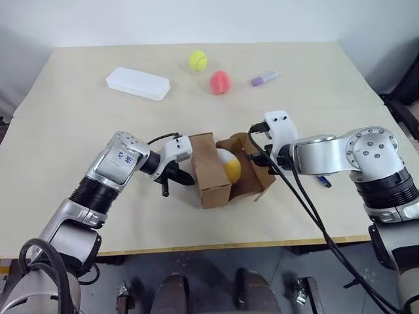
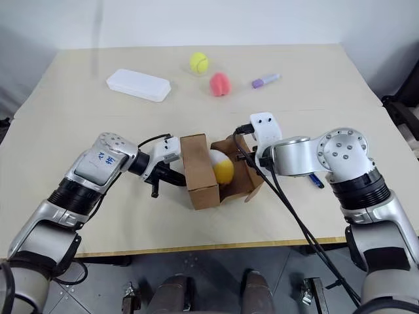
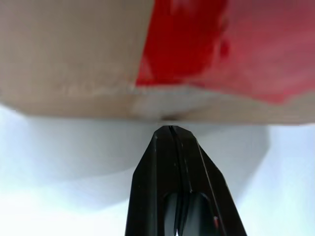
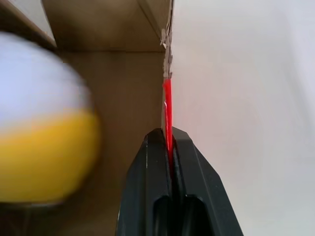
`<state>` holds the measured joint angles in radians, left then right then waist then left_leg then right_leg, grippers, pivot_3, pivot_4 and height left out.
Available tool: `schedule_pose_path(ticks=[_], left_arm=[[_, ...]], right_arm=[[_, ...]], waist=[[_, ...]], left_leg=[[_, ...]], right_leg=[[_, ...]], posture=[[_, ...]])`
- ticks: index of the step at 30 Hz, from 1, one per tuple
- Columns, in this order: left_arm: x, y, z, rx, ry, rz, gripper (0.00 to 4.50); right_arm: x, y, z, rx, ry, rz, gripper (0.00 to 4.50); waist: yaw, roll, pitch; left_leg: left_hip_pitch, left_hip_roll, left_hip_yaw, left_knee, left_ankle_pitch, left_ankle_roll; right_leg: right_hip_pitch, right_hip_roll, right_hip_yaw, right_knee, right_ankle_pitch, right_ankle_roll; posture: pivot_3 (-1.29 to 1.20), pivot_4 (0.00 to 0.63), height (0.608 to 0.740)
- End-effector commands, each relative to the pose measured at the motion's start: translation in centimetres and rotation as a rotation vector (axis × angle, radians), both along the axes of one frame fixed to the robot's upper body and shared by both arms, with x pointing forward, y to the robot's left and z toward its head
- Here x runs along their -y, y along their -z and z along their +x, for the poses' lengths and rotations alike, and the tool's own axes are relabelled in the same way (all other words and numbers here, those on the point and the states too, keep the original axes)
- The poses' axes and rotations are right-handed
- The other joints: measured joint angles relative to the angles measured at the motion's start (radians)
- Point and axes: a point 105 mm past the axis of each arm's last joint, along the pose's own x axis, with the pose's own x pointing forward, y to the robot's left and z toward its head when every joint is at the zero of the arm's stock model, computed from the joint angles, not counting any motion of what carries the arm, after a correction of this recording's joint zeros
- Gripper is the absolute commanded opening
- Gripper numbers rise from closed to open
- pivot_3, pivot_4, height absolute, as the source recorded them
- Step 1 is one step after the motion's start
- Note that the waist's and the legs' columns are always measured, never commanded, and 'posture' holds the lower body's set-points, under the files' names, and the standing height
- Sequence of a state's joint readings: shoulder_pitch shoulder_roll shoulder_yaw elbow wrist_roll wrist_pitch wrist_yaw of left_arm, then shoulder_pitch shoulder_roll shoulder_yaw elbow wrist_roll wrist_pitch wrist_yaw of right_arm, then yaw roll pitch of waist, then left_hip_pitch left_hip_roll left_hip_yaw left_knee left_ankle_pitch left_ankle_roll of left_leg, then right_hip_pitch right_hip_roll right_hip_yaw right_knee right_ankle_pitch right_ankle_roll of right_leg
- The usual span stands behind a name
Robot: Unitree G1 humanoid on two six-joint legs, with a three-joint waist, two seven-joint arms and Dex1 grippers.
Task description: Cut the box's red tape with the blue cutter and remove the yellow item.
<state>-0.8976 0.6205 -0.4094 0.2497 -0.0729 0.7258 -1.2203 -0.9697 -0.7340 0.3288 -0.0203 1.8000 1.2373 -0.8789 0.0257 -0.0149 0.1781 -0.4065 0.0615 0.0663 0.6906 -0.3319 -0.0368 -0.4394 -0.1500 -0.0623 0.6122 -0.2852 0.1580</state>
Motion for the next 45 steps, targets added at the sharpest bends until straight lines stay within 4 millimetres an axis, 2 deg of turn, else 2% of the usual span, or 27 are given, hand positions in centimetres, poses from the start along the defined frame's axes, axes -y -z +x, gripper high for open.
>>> schedule_pose_path(ticks=[1, 4, 8, 12, 15, 16, 20, 22, 26, 29, 34, 40, 45], left_arm=[[-0.1, -0.2, 0.4, 0.022, -0.018, 0.007, 0.00], [-1.1, -1.2, 0.7, 0.032, -0.055, -0.007, 0.00], [-2.9, -5.4, 1.0, 0.044, -0.108, -0.102, 0.00], [-2.4, -9.9, 0.6, 0.084, -0.067, -0.207, 0.00], [-1.4, -11.9, 0.6, 0.127, -0.029, -0.253, 0.00], [-0.4, -12.2, 0.6, 0.140, 0.005, -0.260, 0.00], [2.7, -11.3, -0.2, 0.128, 0.137, -0.241, 0.00], [3.3, -10.6, -0.4, 0.114, 0.159, -0.231, 0.00], [4.3, -7.8, -0.8, 0.076, 0.223, -0.147, 0.00], [3.1, -6.1, -0.4, 0.081, 0.205, -0.046, 0.00], [2.3, -5.2, -0.4, 0.077, 0.213, 0.011, 0.00], [0.8, -3.4, -0.5, 0.079, 0.223, 0.130, 0.00], [0.8, -2.7, -1.3, 0.058, 0.232, 0.133, 0.00]], right_arm=[[0.2, -1.5, 0.0, 0.067, -0.021, -0.006, 0.03], [0.5, -2.5, 0.1, 0.102, -0.035, -0.022, 0.03], [0.7, -4.1, 0.1, 0.154, -0.052, -0.064, 0.03], [0.9, -5.0, 0.0, 0.188, -0.066, -0.098, 0.03], [0.8, -5.3, -0.2, 0.201, -0.079, -0.112, 0.03], [0.7, -5.3, -0.3, 0.204, -0.085, -0.112, 0.03], [0.3, -5.2, -0.4, 0.206, -0.099, -0.094, 0.03], [0.2, -5.1, -0.4, 0.207, -0.098, -0.093, 0.03], [0.1, -5.3, -0.5, 0.216, -0.097, -0.087, 0.03], [0.2, -5.8, -0.6, 0.230, -0.090, -0.073, 0.03], [0.1, -6.5, -0.7, 0.236, -0.085, -0.030, 0.03], [-0.6, -7.9, -0.9, 0.196, -0.047, 0.193, 0.03], [-0.2, -7.8, -0.4, 0.170, 0.022, 0.314, 0.03]], waist=[[0.000, 0.000, 0.000], [-0.002, 0.000, 0.000], [-0.008, 0.000, 0.000], [-0.008, 0.000, 0.000], [-0.004, 0.000, 0.000], [-0.005, 0.000, 0.000], [-0.004, 0.000, 0.000], [-0.005, 0.000, 0.000], [-0.017, 0.000, 0.000], [-0.024, 0.000, 0.000], [-0.027, 0.000, 0.000], [-0.029, 0.000, 0.000], [-0.026, 0.002, -0.001]], left_leg=[[0.000, 0.000, 0.000, 0.000, 0.000, 0.000], [0.000, 0.000, 0.000, 0.000, 0.000, 0.000], [0.000, 0.001, 0.000, 0.000, 0.000, 0.000], [0.000, 0.001, 0.000, 0.000, 0.000, 0.000], [0.000, 0.001, 0.001, 0.000, 0.000, 0.000], [0.000, 0.001, 0.001, 0.000, 0.000, 0.000], [-0.001, 0.001, 0.001, 0.001, 0.000, 0.000], [0.000, 0.001, 0.001, 0.001, 0.000, 0.000], [0.000, 0.001, 0.001, 0.000, 0.000, 0.000], [0.000, 0.001, 0.001, 0.000, 0.000, 0.000], [0.001, 0.001, 0.001, 0.001, 0.000, 0.000], [0.001, 0.002, 0.001, 0.002, 0.000, 0.000], [0.003, 0.002, 0.001, 0.004, 0.000, 0.000]], right_leg=[[0.000, 0.000, 0.000, 0.000, 0.000, 0.000], [0.000, 0.000, 0.000, 0.000, 0.000, 0.000], [-0.002, 0.000, 0.000, 0.002, 0.000, 0.000], [-0.003, 0.000, -0.001, 0.004, 0.000, 0.000], [-0.003, 0.000, -0.002, 0.004, 0.000, 0.000], [-0.003, 0.000, -0.002, 0.004, 0.000, 0.000], [-0.003, 0.000, -0.002, 0.004, 0.000, 0.000], [-0.003, 0.000, -0.002, 0.004, 0.000, 0.000], [-0.003, 0.000, -0.002, 0.006, 0.000, -0.001], [-0.003, 0.000, -0.002, 0.006, 0.000, -0.001], [-0.003, 0.000, -0.002, 0.007, 0.000, -0.001], [-0.003, 0.000, -0.002, 0.008, 0.000, -0.001], [-0.001, 0.000, -0.002, 0.009, 0.001, -0.002]], posture=[[0.00, 0.150, 0.740], [0.00, 0.150, 0.740], [0.00, 0.150, 0.740], [0.00, 0.150, 0.740], [0.00, 0.150, 0.740], [0.00, 0.150, 0.740], [0.00, 0.150, 0.740], [0.00, 0.150, 0.740], [0.00, 0.150, 0.740], [0.00, 0.150, 0.740], [0.00, 0.150, 0.740], [0.00, 0.150, 0.740], [0.00, 0.150, 0.740]])
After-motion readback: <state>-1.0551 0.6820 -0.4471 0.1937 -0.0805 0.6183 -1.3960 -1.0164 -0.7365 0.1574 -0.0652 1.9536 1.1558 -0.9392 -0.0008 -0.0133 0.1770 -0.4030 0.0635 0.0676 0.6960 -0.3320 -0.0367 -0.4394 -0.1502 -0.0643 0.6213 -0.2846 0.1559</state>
